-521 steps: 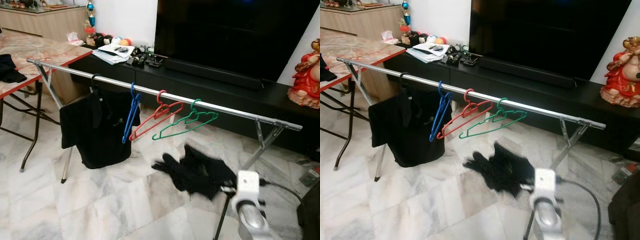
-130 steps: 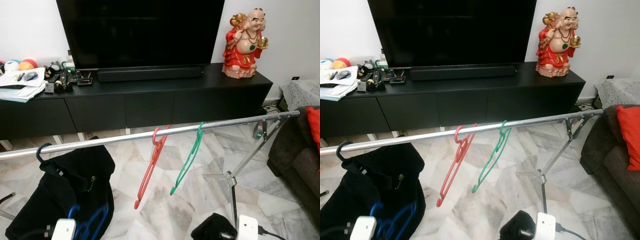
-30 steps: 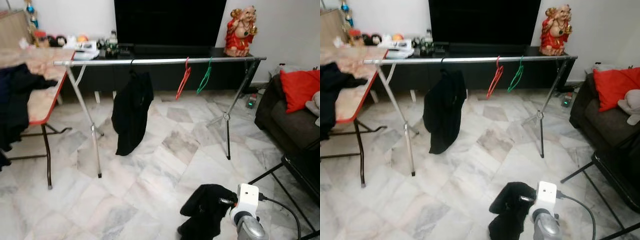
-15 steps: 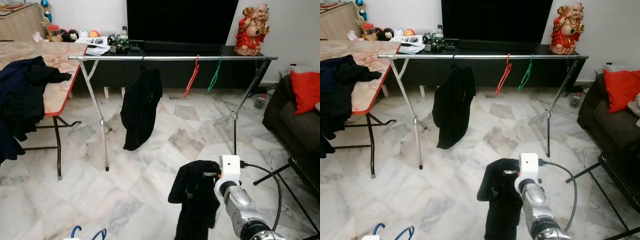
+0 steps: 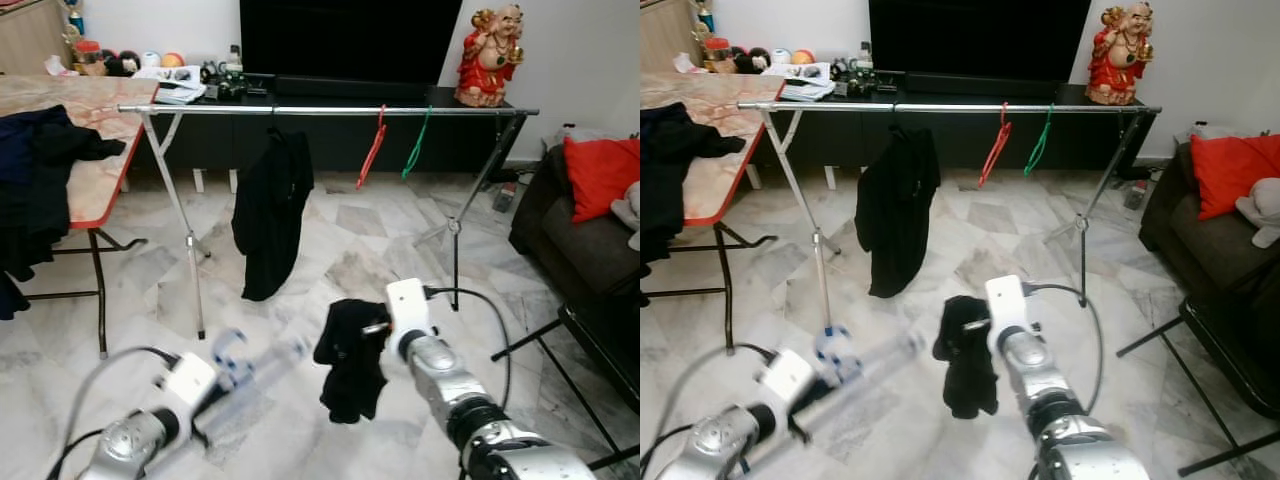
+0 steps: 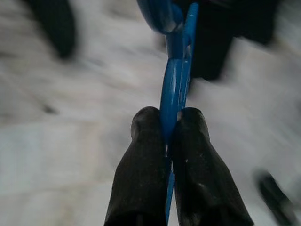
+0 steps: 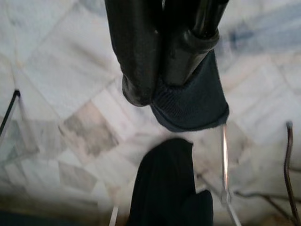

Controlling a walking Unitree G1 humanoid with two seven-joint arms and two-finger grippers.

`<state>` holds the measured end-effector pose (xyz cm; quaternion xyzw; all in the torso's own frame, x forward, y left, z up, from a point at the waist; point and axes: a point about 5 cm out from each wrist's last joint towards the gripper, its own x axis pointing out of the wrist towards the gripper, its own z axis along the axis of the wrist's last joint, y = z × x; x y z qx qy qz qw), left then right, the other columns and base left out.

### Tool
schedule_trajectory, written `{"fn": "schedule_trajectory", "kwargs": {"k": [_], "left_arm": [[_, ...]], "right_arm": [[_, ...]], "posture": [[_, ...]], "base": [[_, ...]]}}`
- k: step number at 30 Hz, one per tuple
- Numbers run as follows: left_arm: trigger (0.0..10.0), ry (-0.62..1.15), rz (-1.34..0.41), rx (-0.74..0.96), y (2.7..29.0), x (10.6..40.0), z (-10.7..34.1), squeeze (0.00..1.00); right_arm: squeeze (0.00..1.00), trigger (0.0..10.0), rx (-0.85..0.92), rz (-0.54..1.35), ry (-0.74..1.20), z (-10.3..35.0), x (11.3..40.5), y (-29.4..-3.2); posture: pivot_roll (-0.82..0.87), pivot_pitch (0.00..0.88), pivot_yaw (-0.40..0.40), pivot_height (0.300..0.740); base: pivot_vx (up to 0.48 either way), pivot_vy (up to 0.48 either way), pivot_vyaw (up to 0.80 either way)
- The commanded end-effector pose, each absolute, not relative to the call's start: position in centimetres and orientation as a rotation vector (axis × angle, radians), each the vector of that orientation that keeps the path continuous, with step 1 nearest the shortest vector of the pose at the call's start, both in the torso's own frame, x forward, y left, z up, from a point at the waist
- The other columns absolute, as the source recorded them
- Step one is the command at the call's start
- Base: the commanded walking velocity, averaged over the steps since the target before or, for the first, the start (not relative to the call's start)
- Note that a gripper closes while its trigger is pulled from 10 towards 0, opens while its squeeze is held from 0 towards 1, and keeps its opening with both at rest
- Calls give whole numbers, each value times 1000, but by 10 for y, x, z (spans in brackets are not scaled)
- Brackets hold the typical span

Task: Hang hanger

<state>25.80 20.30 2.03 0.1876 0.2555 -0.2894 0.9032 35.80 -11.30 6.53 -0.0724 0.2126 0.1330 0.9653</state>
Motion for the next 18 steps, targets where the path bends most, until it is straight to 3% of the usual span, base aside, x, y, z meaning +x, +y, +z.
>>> {"fn": "schedule_trajectory", "kwargs": {"k": [1,4,6,10,18], "left_arm": [[10000,620,-731,479,202,249,22,0],[10000,690,-887,499,190,237,31,0],[10000,694,-899,491,188,236,33,0],[10000,638,-1007,408,160,231,49,0],[10000,515,-976,269,142,236,73,0]], "right_arm": [[0,10000,-156,237,440,69,361,-113],[0,10000,-120,232,448,69,361,-104],[0,10000,-119,232,449,69,361,-102],[0,10000,-115,247,443,73,362,-94],[0,10000,-114,243,449,73,362,-91]], "posture": [[222,0,-111,740],[225,0,-116,740],[225,0,-116,740],[228,0,-124,740],[234,0,-133,740]], "base": [[0,0,0],[0,0,0],[0,0,0],[0,0,0],[0,0,0]]}}
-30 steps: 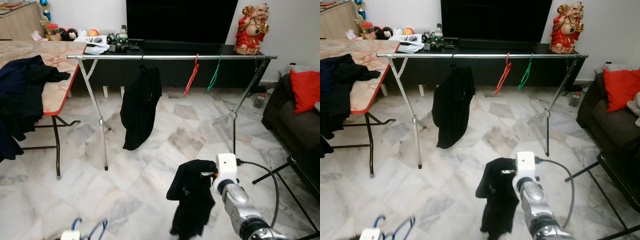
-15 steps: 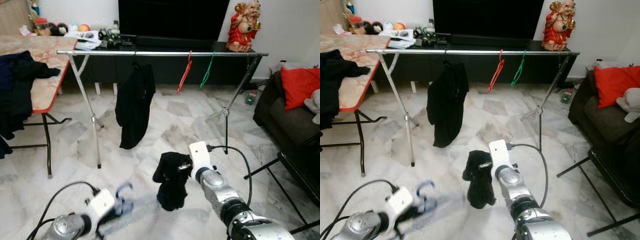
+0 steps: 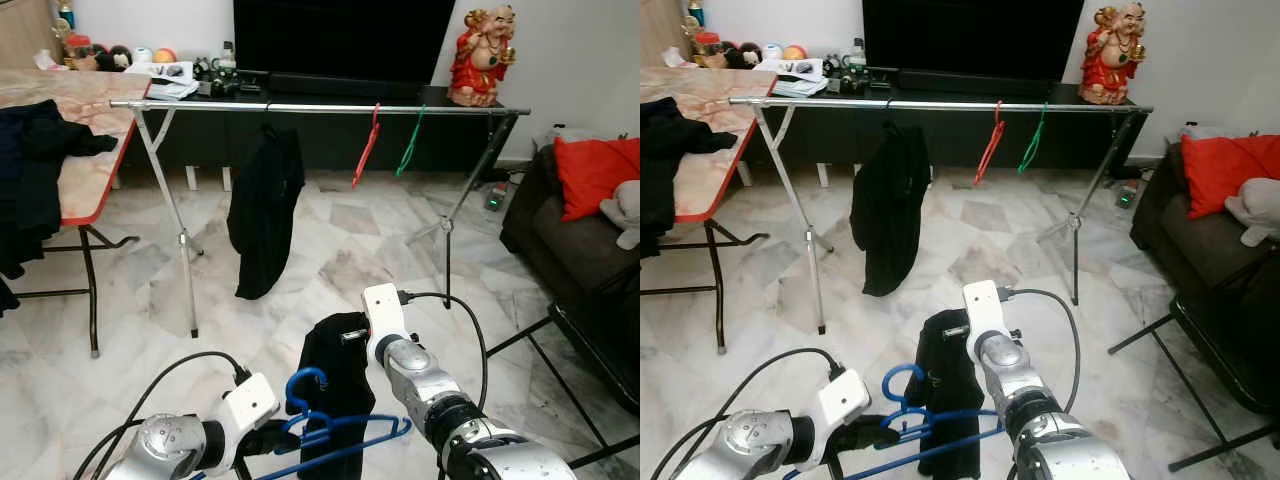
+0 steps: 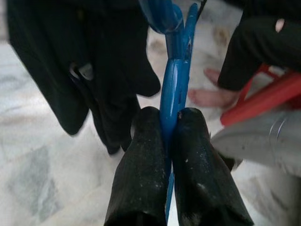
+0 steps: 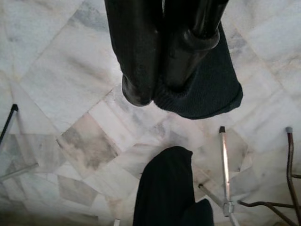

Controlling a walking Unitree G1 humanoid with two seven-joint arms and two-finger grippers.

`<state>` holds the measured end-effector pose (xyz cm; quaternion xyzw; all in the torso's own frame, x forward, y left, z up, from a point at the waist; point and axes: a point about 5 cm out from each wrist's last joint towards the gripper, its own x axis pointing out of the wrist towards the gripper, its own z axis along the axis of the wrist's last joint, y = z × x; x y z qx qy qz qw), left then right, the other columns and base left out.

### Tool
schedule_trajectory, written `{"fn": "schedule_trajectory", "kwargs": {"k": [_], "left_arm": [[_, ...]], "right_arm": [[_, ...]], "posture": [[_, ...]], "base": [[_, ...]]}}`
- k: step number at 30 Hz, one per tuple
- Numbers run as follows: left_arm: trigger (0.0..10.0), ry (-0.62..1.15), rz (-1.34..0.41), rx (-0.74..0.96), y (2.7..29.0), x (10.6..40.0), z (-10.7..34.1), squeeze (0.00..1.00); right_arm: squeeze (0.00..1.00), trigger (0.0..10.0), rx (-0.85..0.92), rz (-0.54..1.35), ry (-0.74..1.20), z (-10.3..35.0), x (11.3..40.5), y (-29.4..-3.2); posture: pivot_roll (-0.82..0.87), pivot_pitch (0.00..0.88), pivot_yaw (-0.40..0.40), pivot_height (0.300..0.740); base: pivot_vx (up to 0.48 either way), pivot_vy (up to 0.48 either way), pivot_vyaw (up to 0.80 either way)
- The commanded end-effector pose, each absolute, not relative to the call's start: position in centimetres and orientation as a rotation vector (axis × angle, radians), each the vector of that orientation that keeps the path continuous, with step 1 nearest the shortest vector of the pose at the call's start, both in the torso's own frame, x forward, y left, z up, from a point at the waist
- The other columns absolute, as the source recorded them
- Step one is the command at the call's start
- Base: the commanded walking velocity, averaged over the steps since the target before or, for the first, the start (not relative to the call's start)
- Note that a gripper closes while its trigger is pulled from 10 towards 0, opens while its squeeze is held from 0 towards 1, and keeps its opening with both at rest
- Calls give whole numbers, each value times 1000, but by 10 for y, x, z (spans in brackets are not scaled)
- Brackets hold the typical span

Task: Hang hanger

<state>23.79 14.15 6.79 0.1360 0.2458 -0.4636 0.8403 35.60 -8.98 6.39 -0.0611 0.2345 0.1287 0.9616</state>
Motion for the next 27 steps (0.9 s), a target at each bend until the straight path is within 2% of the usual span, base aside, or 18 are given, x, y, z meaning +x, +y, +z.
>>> {"fn": "schedule_trajectory", "kwargs": {"k": [1,10,11,14,22,26,27], "left_arm": [[10000,515,-976,269,142,236,73,0],[10000,531,-809,351,162,241,71,0],[10000,532,-713,368,172,247,68,0],[10000,534,-630,375,179,252,66,0],[10000,513,-562,330,182,256,68,0],[10000,508,-581,302,180,254,69,0],[10000,522,-644,293,176,249,68,0]], "right_arm": [[0,10000,-114,243,449,73,362,-91],[0,10000,-94,233,450,74,363,-91],[0,10000,-86,233,450,74,363,-91],[0,10000,-84,231,452,74,363,-92],[0,10000,-83,224,452,74,363,-94],[0,10000,-82,222,452,74,363,-95],[0,10000,-81,219,453,74,363,-96]], "posture": [[234,0,-133,740],[235,0,-134,740],[238,0,-136,740],[236,0,-136,740],[237,0,-136,740],[238,0,-137,740],[241,0,-138,740]], "base": [[0,0,0],[0,0,0],[0,0,0],[0,0,0],[0,0,0],[0,0,0],[0,0,0]]}}
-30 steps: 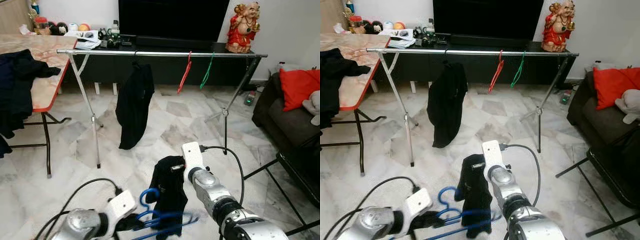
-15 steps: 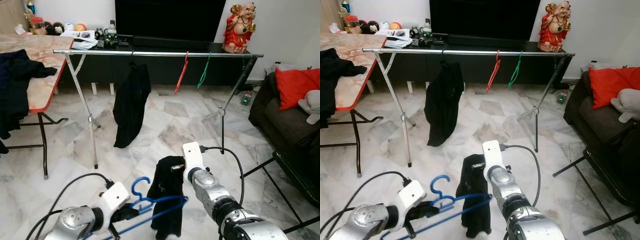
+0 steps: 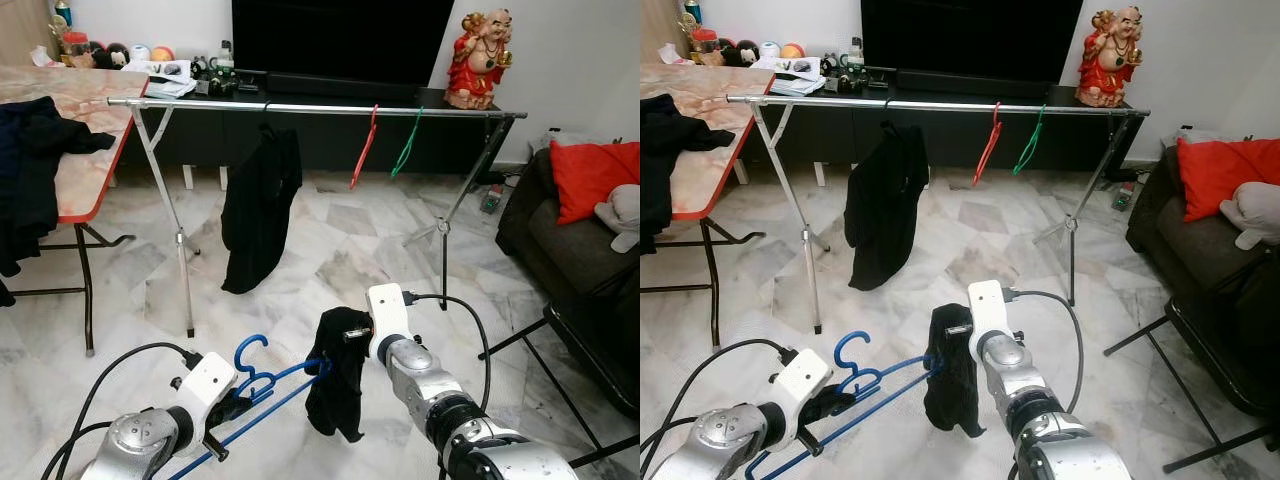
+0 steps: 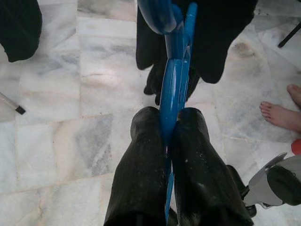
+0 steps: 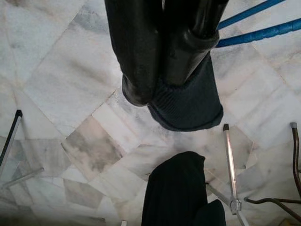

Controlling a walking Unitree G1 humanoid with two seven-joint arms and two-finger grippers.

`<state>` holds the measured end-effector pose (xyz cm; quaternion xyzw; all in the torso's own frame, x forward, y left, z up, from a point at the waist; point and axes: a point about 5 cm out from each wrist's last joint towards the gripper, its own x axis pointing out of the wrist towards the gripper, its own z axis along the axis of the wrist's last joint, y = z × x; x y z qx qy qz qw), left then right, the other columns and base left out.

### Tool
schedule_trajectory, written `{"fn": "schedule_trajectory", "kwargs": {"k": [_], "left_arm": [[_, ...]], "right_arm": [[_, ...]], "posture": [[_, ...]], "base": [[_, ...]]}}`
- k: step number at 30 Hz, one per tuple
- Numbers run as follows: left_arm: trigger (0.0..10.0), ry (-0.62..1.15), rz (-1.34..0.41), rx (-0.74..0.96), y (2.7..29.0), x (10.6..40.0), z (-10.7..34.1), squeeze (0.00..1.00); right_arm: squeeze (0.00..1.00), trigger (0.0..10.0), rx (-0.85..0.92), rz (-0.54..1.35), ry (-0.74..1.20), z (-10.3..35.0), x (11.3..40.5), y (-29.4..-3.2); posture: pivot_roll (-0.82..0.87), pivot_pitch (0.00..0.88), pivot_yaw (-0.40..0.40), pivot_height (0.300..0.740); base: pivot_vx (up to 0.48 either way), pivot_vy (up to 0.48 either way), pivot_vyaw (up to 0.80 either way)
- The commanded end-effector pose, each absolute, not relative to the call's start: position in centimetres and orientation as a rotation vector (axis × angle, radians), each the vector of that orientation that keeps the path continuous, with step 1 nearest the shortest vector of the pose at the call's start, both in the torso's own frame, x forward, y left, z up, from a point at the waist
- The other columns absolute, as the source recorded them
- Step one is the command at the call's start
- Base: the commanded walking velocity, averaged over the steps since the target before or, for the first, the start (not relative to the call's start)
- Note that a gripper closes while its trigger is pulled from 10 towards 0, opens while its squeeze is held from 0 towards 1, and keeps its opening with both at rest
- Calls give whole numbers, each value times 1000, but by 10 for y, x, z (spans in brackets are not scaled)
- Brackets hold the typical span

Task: Hang hanger

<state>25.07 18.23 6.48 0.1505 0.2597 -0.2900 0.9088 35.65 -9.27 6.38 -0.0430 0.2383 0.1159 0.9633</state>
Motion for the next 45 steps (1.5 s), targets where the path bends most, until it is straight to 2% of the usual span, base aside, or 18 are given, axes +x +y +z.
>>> {"fn": "schedule_trajectory", "kwargs": {"k": [1,3,5,7,11,17,27,45], "left_arm": [[10000,569,-735,303,173,239,66,0],[10000,569,-735,303,173,239,66,0],[10000,645,-878,328,169,223,62,0],[10000,653,-903,324,167,220,62,0],[10000,597,-931,271,149,222,66,0],[10000,514,-865,243,134,234,76,0],[10000,525,-777,269,128,239,74,0],[10000,613,-520,340,148,253,71,0]], "right_arm": [[0,10000,-81,217,454,74,363,-97],[0,10000,-81,217,454,74,363,-97],[0,10000,-80,214,453,75,364,-97],[0,10000,-78,213,452,75,364,-97],[0,10000,-68,212,451,76,365,-96],[0,10000,-45,207,452,77,365,-94],[0,10000,-31,203,453,77,365,-92],[0,10000,-22,176,458,76,365,-95]], "posture": [[245,0,-140,740],[245,0,-140,740],[249,0,-142,740],[249,0,-142,740],[249,0,-145,740],[253,0,-145,740],[256,0,-145,740],[261,0,-145,740]], "base": [[0,0,0],[0,0,0],[0,0,0],[0,0,0],[0,0,0],[0,0,0],[0,0,0],[0,0,0]]}}
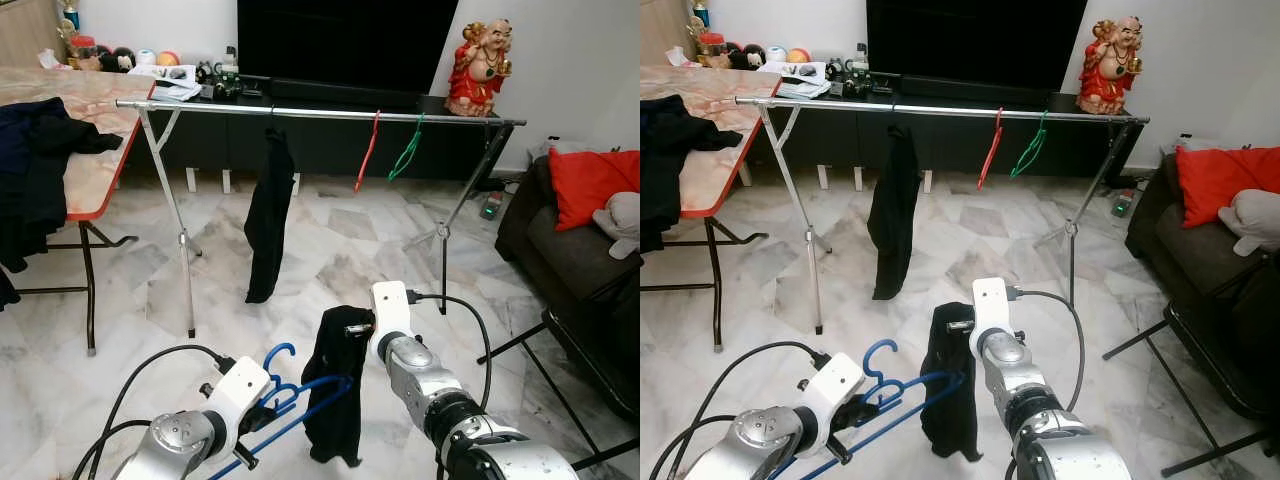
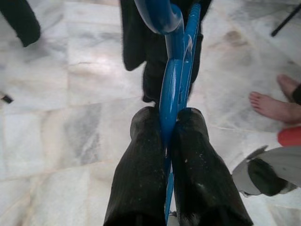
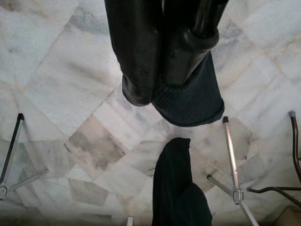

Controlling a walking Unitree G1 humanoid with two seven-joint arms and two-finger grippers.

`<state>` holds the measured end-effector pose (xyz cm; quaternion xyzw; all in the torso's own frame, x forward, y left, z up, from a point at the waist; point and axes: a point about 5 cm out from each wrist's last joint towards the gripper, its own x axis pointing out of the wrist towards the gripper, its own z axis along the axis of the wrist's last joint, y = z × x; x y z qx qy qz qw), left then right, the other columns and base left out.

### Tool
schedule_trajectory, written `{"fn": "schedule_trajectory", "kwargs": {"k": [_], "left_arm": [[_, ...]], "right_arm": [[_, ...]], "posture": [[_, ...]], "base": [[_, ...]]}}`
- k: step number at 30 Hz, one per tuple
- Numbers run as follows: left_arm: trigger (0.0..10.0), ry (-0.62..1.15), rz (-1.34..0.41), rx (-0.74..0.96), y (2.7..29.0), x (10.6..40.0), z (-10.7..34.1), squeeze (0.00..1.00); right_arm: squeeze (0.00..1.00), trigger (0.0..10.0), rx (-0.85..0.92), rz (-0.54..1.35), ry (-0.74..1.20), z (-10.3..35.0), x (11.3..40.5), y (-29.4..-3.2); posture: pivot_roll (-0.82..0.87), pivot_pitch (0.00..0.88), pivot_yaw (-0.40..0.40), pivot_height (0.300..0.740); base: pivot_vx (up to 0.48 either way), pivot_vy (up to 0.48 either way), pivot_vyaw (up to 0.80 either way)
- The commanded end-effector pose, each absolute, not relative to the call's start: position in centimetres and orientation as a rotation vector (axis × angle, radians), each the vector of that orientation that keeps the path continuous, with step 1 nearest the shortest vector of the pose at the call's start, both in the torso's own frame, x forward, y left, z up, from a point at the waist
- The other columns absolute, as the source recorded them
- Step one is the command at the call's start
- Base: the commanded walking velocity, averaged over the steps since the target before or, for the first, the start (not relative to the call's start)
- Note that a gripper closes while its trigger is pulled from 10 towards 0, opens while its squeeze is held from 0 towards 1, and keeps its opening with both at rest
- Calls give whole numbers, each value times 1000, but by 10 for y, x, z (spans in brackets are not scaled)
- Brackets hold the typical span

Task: Hang hanger

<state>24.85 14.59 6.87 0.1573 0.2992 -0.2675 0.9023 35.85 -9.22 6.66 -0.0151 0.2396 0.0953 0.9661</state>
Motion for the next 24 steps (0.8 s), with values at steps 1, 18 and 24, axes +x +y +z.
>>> {"fn": "schedule_trajectory", "kwargs": {"k": [1,18,24], "left_arm": [[10000,611,-509,339,149,254,71,0],[10000,523,-609,122,125,251,88,0],[10000,488,-421,156,137,266,91,0]], "right_arm": [[0,10000,-22,175,459,76,365,-95],[0,10000,46,96,473,74,364,-100],[0,10000,81,69,474,75,365,-102]], "posture": [[261,0,-145,740],[272,0,-146,740],[272,0,-146,740]], "base": [[0,0,0],[0,0,0],[0,0,0]]}}
